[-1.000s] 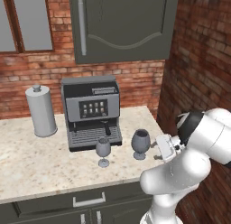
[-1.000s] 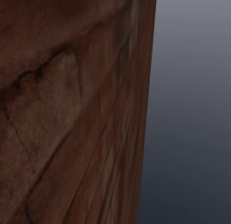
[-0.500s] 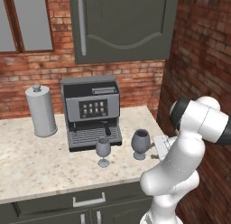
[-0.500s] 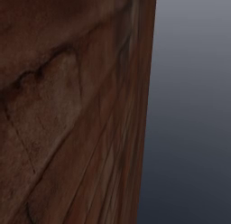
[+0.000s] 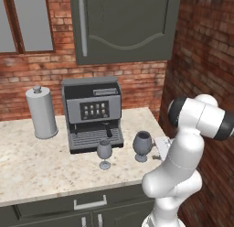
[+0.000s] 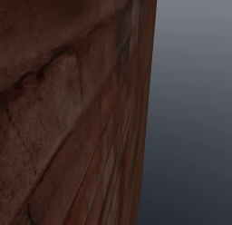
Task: Retrieve the wine glasses from the counter and place one next to each plate.
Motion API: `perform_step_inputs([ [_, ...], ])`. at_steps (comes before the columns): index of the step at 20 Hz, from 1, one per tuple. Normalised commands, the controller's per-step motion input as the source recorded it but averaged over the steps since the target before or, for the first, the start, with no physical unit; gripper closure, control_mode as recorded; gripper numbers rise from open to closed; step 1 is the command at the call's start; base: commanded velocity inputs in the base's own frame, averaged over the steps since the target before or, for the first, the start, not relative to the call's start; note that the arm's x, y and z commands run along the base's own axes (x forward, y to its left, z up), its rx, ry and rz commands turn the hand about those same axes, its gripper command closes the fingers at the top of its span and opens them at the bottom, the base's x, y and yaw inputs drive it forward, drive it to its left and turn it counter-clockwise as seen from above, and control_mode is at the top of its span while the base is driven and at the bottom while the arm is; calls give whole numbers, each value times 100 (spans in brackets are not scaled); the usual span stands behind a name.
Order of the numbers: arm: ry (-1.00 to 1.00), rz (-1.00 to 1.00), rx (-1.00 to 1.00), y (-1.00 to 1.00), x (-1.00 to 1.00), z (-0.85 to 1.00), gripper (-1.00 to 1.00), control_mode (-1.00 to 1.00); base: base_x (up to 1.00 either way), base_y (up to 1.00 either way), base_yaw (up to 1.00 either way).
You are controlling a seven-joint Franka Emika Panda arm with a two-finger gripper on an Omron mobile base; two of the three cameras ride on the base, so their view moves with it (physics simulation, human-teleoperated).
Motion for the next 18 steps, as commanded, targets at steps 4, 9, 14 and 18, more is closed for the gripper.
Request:
perform_step_inputs([
  [4,0,0,0,32,0,0,-100,-100,0,0,0],
  [9,0,0,0,38,0,0,-100,-100,0,0,0],
  [14,7,0,0,33,0,0,-100,-100,0,0,0],
  [18,9,0,0,44,0,0,-100,-100,0,0,0],
])
